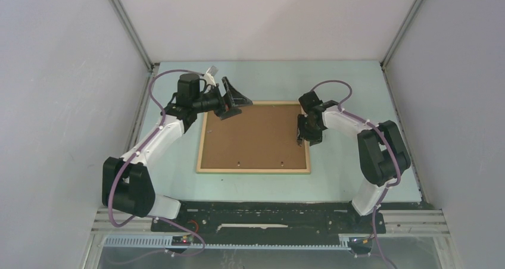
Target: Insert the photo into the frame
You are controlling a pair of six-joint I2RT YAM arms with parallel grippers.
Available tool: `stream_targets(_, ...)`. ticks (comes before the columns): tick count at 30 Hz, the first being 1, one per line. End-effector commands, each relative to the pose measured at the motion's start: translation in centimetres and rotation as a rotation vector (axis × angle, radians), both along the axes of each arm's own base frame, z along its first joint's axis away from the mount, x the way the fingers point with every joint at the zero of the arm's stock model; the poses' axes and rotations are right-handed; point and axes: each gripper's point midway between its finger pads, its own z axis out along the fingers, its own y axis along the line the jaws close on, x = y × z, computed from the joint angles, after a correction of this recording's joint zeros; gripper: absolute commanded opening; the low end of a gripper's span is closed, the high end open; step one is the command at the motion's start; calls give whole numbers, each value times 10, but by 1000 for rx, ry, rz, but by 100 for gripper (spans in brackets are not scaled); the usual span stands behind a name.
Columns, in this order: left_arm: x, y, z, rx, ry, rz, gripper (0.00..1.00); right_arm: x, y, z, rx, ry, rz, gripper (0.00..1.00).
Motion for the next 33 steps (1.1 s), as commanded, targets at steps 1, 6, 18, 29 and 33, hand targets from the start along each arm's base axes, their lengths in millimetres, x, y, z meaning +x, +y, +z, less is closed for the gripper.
stream_targets(1, -2, -1, -3, -18, -7, -17, 100, 7, -14, 13, -52, -46, -20, 56)
stream_targets(6, -2, -1, -3, -19, -8, -16, 100, 7, -12, -2, -52, -10, -14, 56)
stream_targets(18, -2, -2, -4, -21, -3, -18, 100, 9, -12, -19, -60, 20, -14, 52)
stream_targets(29, -2, -2, -4, -29, 0, -21, 100, 9, -19, -22, -104, 16, -7, 8)
stream_targets(33, -3, -3, -4, -32, 2, -22, 100, 11, -18, -16, -98, -2, 0, 0)
